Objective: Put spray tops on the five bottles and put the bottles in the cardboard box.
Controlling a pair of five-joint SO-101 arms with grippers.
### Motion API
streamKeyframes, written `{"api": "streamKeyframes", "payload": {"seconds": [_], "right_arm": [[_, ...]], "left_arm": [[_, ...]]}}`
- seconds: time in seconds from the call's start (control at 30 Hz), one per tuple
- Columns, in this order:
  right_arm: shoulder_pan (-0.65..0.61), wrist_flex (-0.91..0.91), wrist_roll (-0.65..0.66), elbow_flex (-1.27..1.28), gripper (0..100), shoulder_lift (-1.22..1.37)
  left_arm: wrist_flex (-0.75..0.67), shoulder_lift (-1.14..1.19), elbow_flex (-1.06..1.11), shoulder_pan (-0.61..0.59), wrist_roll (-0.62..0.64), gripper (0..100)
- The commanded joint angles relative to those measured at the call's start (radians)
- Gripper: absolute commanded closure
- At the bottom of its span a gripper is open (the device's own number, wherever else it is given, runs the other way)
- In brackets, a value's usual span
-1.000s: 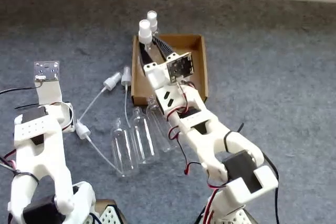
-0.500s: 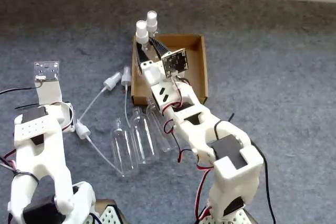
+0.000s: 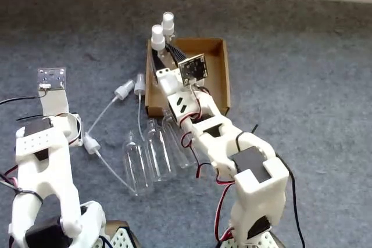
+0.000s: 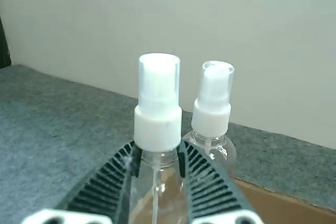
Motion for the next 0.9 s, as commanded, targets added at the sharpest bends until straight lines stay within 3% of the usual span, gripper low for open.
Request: {"api": "streamKeyframes", "payload": {"seconds": [0.0,0.4,0.63,0.87], "right_arm": [[0.013,0.028,-0.005,-0.064,98.8,-0.015],[0.01,0.039,-0.003,-0.059,98.5,-0.018],[0.008,0.039,0.077,-0.056,88.0,-0.018],[0.008,0.039,0.078,-0.056,87.5,-0.019]], "left_arm": [[-0.012,-0.01,-0.002,-0.004,-0.003,86],[-0.014,-0.013,-0.002,-0.004,-0.003,86],[-0.014,-0.013,-0.002,-0.004,-0.003,86],[-0.014,-0.013,-0.002,-0.004,-0.003,86]]}}
